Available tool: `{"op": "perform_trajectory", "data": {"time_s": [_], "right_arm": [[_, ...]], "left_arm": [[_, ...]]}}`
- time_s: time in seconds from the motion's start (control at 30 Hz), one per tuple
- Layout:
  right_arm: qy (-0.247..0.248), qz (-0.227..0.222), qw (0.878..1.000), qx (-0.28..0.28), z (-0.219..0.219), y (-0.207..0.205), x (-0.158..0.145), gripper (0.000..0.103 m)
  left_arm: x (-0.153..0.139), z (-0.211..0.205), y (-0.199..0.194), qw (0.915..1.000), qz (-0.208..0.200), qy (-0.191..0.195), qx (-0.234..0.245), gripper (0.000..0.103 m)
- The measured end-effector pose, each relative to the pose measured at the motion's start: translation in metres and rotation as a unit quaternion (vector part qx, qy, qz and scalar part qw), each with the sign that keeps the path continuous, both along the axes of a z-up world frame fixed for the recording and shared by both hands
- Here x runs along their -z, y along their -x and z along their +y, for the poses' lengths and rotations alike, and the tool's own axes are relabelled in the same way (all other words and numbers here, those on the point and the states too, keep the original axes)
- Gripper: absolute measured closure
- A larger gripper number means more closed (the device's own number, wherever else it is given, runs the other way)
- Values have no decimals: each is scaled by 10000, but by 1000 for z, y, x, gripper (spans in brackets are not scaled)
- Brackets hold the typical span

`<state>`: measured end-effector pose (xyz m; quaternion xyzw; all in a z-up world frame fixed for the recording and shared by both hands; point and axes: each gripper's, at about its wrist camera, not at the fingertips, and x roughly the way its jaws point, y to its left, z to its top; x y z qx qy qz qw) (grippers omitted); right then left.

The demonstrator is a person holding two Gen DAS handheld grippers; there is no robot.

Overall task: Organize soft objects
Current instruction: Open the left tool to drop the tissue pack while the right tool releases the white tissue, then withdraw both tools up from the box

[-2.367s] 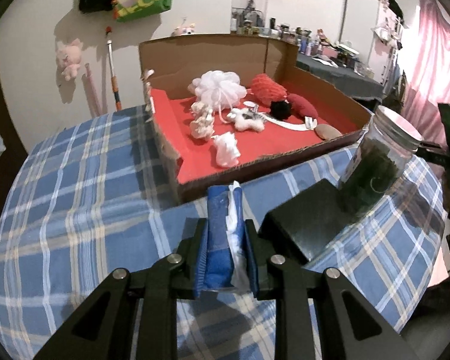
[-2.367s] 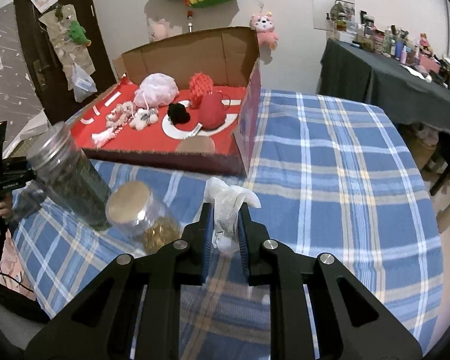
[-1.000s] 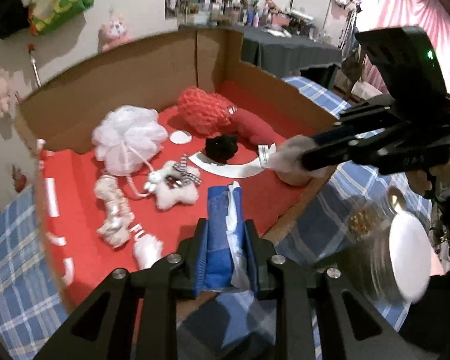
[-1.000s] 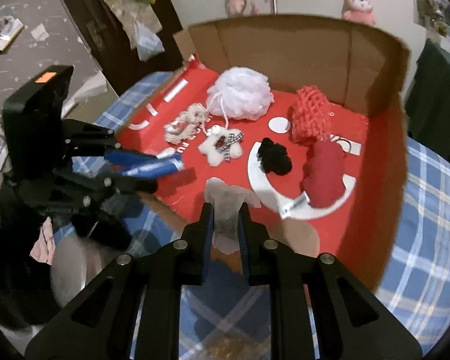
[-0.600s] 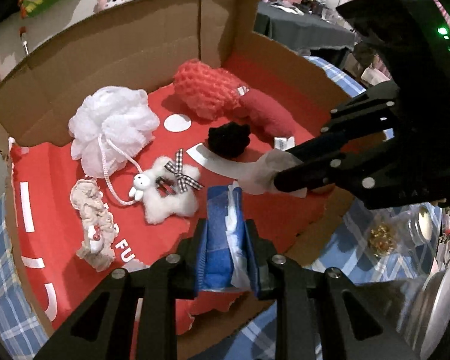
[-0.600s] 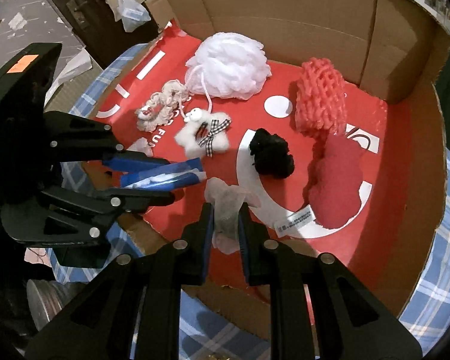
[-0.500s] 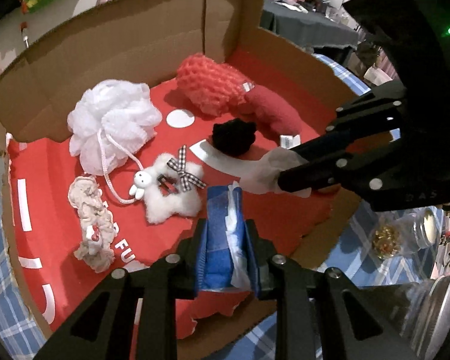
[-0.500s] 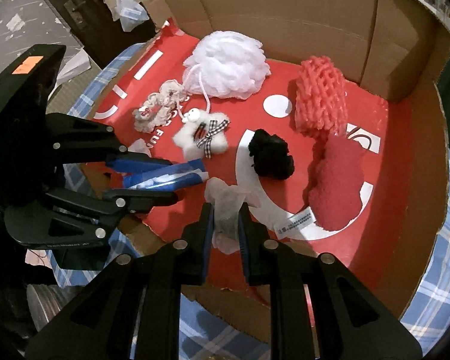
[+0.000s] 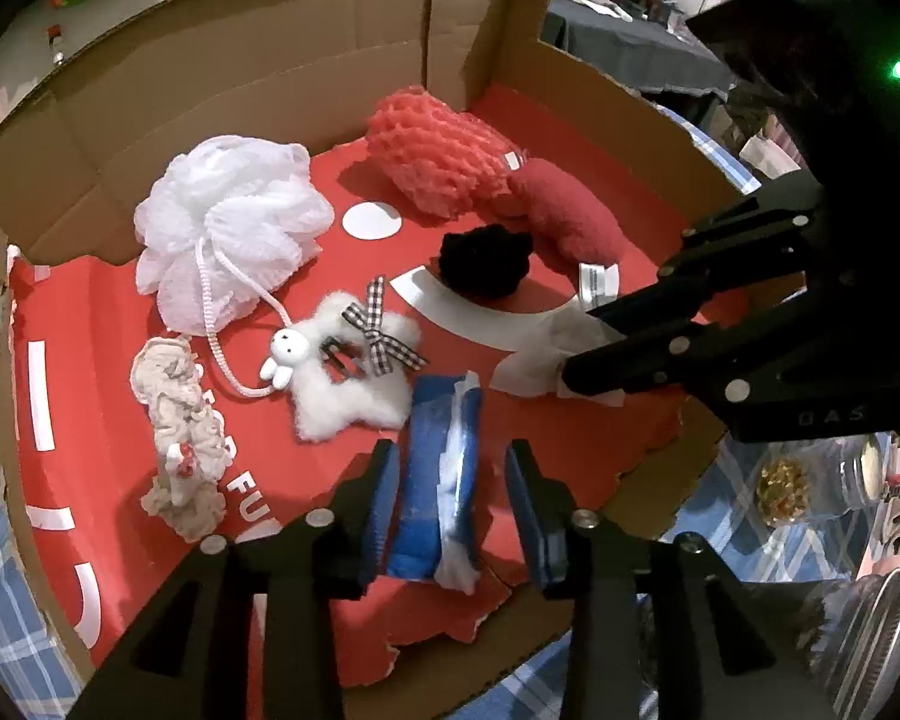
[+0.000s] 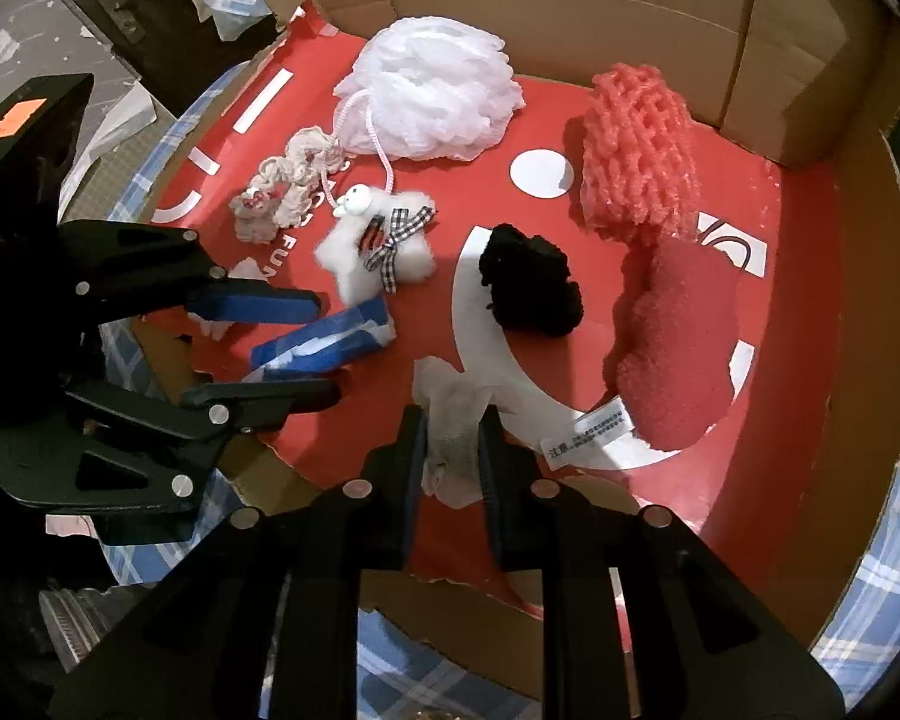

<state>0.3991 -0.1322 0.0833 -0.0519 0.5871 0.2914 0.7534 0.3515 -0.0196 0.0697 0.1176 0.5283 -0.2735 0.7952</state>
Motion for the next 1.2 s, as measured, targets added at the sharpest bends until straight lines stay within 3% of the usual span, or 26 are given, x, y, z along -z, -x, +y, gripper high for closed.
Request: {"op": "perform_trajectory", "data": {"time_s": [0.17, 0.27, 0.53, 0.67, 0.8, 0.9, 1.2], "right_arm": [[27, -101, 9999, 58, -1, 1, -3, 69], [-15, -145, 9998, 106, -2, 3, -5, 40], [134, -461, 9982, 372, -8, 16, -25, 40], [260, -654, 9949, 718, -12, 26, -39, 31], [340, -869, 9900, 1055, -18, 39, -51, 25], [282, -940, 9871, 1268, -22, 50, -56, 24], [283, -1058, 9813, 1585, -28, 67, -49, 24]], "left_arm": [[-5, 3, 5, 10000, -52, 11, -54, 55], [-9, 5, 9, 9999, -80, 21, -73, 51], [-28, 8, 20, 9989, -298, 98, -340, 36], [-39, 19, 27, 9960, -439, 122, -773, 24], [-49, 27, 36, 9908, -521, 193, -1237, 19], [-57, 33, 46, 9846, -726, 277, -1566, 8], [-57, 35, 59, 9732, -881, 222, -2113, 3]]}}
